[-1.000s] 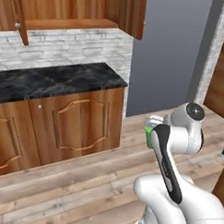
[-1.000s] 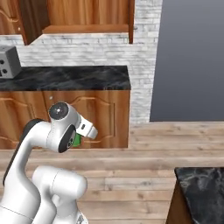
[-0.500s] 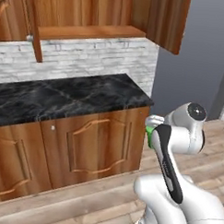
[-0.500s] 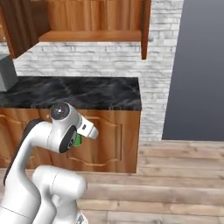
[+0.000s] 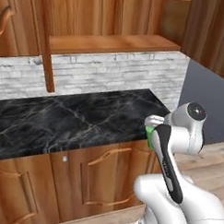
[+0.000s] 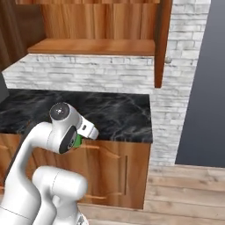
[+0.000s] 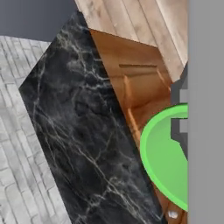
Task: Move the cup from next to the sink to the open cabinet. Then, move the bowl with the fish to the fridge to clear the area for faucet cleaning.
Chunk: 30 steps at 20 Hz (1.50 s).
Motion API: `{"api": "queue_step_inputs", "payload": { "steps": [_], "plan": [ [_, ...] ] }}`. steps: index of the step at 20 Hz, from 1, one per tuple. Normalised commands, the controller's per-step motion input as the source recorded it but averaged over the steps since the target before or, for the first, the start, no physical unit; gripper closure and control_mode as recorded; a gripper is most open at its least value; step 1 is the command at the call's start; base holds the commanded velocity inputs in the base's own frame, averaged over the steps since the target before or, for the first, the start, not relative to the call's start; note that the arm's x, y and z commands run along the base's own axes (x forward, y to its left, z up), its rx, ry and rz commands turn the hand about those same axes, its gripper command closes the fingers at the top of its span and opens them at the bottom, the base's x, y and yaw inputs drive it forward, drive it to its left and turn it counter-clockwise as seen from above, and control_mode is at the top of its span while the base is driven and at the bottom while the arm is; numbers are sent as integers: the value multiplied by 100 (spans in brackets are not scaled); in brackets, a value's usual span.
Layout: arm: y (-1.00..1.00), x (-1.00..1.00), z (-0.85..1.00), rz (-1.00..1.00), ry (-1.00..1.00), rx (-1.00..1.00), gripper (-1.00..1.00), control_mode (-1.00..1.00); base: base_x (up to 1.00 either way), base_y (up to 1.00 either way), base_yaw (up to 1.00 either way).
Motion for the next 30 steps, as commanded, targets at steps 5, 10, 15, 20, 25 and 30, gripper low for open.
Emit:
{"api": "queue_step_inputs", "payload": {
  "steps": [5, 10, 15, 20, 25, 30],
  "plan": [
    [0, 0, 0, 0, 0, 0, 100, 100, 100, 0, 6],
    [0, 0, 0, 0, 0, 0, 100, 100, 84, -3, 0],
    [0, 0, 40, 0, -7, 1, 100, -100, 5, 0, 0],
    [0, -1, 100, -2, -20, 5, 100, -100, 0, 0, 0],
    [0, 0, 100, -13, -11, 15, 100, -100, 0, 0, 0],
    [0, -22, 100, -19, -10, 23, 100, -100, 0, 0, 0]
  ]
}}
